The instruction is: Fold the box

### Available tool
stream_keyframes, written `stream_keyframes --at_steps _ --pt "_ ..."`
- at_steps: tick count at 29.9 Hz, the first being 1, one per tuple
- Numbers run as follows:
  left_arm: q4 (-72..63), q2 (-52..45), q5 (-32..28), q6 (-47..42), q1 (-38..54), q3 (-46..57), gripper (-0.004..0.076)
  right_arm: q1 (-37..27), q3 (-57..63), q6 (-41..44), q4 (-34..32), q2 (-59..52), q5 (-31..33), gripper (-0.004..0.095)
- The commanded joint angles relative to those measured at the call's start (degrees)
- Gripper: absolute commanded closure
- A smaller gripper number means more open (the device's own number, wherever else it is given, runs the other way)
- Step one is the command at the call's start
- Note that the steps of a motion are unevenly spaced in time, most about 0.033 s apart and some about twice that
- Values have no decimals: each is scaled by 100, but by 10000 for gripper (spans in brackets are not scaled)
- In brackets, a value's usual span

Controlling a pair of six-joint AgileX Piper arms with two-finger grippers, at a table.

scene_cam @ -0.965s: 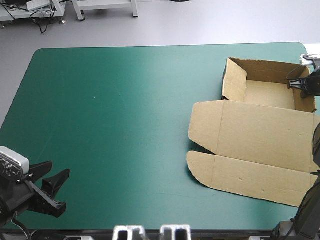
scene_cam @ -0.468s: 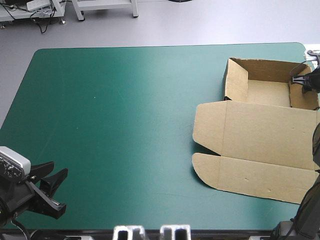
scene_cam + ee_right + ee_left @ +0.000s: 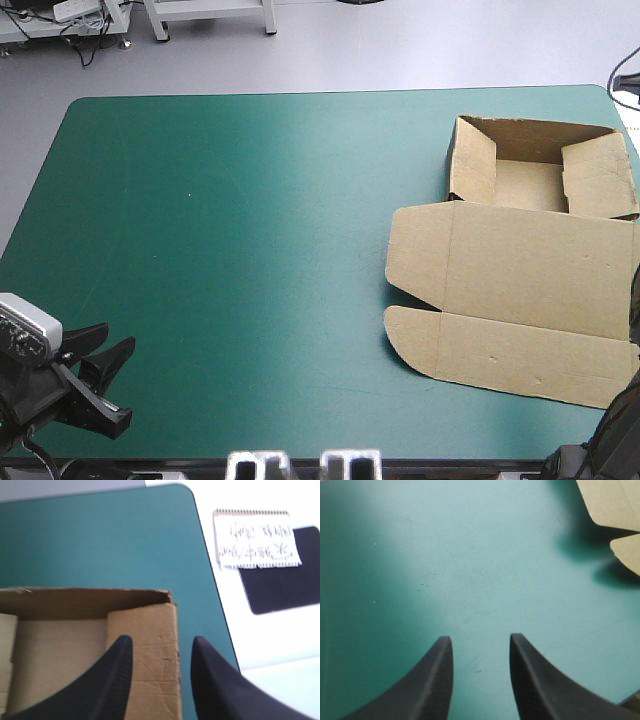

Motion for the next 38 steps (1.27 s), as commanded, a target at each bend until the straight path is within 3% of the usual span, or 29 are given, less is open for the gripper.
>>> stream_keyframes --at_steps 1,5,8,12,17,21,24,29,35,38 --pt "-66 71 30 26 3 -130 489 -33 -246 24 476 -754 61 685" --pt "0 71 -245 126 3 -130 556 -33 -236 75 1216 -1218 61 934" --pt "196 71 -256 141 3 -130 631 -33 -236 -92 1805 -1548 61 926" --pt "539 71 -174 141 3 -130 733 -33 -124 -275 1813 -2083 61 926" --pt "561 71 42 141 3 -130 734 -33 1154 -444 1591 -2958 61 926" --pt "561 71 32 141 3 35 734 -33 2629 -610 2048 -3658 61 926" --pt "561 71 -108 141 3 333 734 -33 3782 -971 2489 -4168 48 926" --pt "515 10 -653 141 3 984 734 -3 5245 -1161 2515 -4954 -263 924" --pt "492 -290 -1108 121 3 1654 734 1170 6661 -1257 1542 -6014 -530 913" --pt "495 -457 -1258 121 3 1869 734 1669 7209 -1194 1410 -6519 -658 913"
